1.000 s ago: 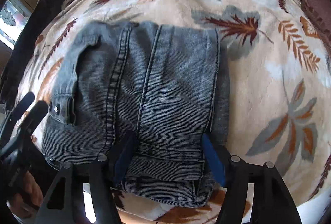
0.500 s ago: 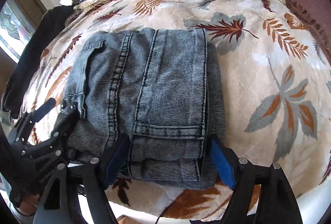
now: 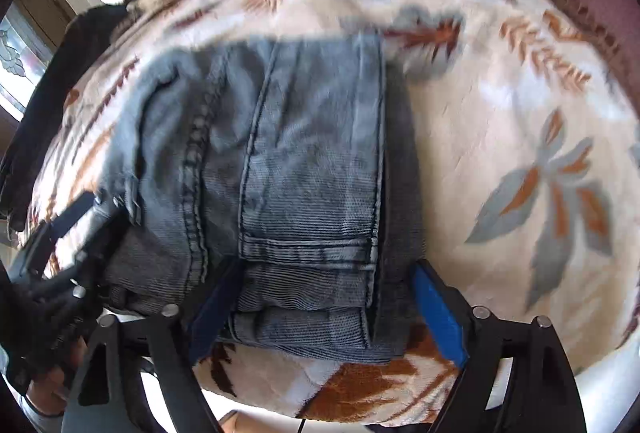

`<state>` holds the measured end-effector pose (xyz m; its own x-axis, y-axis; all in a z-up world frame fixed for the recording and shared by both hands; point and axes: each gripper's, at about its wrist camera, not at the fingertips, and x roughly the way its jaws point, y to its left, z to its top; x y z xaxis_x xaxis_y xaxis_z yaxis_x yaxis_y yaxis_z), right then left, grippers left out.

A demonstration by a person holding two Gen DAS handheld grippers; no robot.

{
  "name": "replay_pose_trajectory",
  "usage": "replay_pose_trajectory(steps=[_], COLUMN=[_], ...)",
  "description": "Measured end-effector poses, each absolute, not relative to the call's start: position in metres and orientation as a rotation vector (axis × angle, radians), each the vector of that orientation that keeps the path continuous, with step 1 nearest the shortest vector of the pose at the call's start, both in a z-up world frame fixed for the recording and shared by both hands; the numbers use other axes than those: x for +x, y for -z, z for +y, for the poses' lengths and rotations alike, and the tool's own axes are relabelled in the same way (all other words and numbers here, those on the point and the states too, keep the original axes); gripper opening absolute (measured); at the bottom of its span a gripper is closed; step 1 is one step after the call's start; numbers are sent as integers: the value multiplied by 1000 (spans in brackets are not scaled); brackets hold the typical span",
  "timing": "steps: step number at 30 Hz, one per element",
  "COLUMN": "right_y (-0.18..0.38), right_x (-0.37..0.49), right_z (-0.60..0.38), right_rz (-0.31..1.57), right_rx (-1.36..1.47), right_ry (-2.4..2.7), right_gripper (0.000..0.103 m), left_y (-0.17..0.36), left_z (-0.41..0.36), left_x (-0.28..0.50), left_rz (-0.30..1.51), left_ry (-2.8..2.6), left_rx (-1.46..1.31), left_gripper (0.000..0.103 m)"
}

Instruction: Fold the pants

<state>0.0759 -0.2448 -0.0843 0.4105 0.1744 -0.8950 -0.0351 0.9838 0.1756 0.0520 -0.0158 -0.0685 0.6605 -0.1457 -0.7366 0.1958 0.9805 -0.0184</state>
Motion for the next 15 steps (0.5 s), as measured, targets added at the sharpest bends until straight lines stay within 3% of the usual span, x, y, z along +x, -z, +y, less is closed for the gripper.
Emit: replay_pose_trajectory(steps=[5,8,15], right_y=[49,85,50], right_x=[69,75,65], right_z=[-240,-248,-263], right_rz=[1040,1175,1006], right_rx=[103,100,190], right_ry=[-118,-92,-110], right_gripper=[97,97,100], left_y=[70,71,68], left_z=[-10,-13,-10], left_x=[55,54,55], left_rz=[838,838,836], left_ry=[198,195,195], left_rx=[21,37,25], left_gripper=[80,81,81])
